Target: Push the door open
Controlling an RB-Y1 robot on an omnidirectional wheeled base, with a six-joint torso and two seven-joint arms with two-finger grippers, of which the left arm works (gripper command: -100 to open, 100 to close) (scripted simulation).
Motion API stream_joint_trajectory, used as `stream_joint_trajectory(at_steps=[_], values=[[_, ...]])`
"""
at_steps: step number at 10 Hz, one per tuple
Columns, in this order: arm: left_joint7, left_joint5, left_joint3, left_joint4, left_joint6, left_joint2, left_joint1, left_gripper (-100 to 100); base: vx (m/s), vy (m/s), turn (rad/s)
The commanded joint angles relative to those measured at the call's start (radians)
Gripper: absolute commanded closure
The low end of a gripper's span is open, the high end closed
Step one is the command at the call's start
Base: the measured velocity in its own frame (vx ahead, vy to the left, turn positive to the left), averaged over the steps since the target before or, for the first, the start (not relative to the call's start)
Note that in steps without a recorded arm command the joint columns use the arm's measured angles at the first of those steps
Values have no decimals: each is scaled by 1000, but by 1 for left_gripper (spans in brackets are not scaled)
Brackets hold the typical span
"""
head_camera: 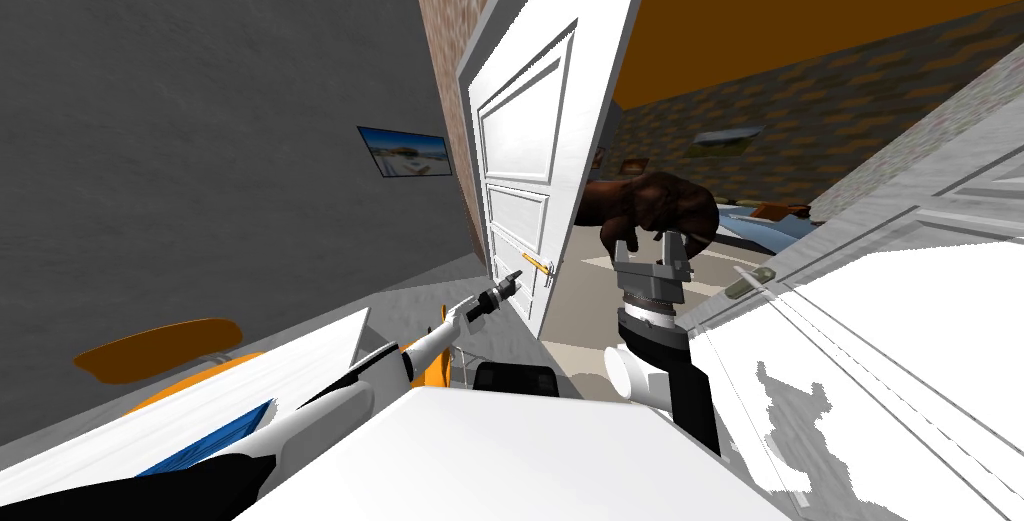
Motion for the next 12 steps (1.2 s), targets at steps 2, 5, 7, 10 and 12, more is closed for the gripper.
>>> stream_joint_trajectory(at_steps=[2,5,7,10,12], values=[[0,0,0,0,0,0,0,-100,0,0,0],[0,0,0,0,0,0,0,-100,-1,1,-4],[-10,2,10,11,7,-13,-4,-100,133,-91,-67],[-24,6,23,27,17,-32,-10,-100,175,-129,-60],[-33,7,31,36,23,-43,-13,-100,152,-118,-44]])
